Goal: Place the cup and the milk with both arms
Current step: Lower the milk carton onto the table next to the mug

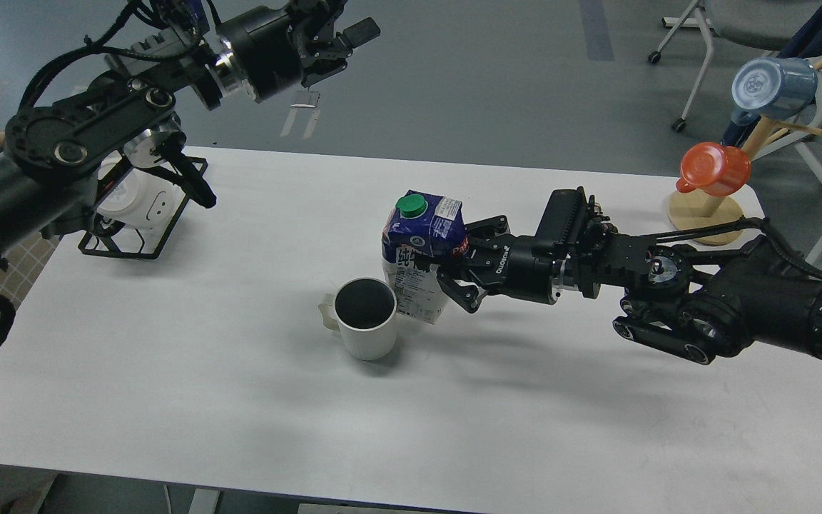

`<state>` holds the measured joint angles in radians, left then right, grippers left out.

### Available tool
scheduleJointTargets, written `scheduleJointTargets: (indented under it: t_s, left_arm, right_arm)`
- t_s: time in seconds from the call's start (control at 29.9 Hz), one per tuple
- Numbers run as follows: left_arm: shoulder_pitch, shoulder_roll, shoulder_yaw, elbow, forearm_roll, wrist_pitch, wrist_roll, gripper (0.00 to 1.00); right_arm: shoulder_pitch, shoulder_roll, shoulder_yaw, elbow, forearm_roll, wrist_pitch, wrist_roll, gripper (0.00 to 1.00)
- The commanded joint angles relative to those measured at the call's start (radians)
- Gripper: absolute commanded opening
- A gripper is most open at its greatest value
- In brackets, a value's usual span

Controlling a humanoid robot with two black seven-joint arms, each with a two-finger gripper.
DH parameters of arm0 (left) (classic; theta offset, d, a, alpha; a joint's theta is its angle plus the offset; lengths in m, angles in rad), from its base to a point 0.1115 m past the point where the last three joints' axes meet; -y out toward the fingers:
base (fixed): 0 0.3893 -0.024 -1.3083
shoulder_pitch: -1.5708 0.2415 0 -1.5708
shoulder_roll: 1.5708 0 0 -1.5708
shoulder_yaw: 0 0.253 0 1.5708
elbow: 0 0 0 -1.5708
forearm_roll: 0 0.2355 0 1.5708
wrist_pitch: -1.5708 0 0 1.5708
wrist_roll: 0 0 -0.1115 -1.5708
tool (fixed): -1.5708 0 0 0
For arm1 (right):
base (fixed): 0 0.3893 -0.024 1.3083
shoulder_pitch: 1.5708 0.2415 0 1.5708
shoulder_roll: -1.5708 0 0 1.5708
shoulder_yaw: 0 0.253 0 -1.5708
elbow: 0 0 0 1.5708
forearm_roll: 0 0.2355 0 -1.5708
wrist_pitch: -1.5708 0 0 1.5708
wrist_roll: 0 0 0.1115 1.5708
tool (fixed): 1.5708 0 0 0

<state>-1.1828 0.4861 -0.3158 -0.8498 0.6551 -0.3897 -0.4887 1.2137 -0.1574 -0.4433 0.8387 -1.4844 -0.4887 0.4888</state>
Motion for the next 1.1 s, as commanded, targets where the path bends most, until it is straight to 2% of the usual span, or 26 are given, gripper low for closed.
scheduleJointTargets:
  t_s: [0.0, 0.4, 0.5, 0.7, 0.94, 1.07]
  left_arm:
    - [0.000, 0.002, 0.000, 0.000, 0.000, 0.000, 0.000, 0.98]
    - [0.000, 0.003, -0.002, 0.000, -0.002, -0.002, 0.000, 0.98]
    - [0.000, 0.003, -0.002, 0.000, 0.000, -0.002, 0.000, 0.98]
    - [0.002, 0.003, -0.002, 0.000, 0.000, -0.002, 0.000, 0.98]
    - [0.003, 0.005, -0.002, 0.000, 0.000, -0.002, 0.000, 0.98]
    - [0.003, 0.005, -0.002, 0.000, -0.002, 0.000, 0.000, 0.98]
  right_arm:
    - [0.000, 0.019, 0.000, -0.017, 0.001, 0.000, 0.000, 0.00]
    - [-0.013, 0.032, 0.000, -0.030, -0.002, 0.000, 0.000, 0.00]
    - [-0.013, 0.032, 0.000, -0.033, -0.002, 0.000, 0.000, 0.18]
    - [-0.023, 0.032, 0.001, -0.043, 0.000, 0.000, 0.000, 0.44]
    - [-0.026, 0.027, 0.001, -0.043, 0.000, 0.000, 0.000, 0.52]
    - [-0.026, 0.022, 0.001, -0.041, 0.000, 0.000, 0.000, 0.60]
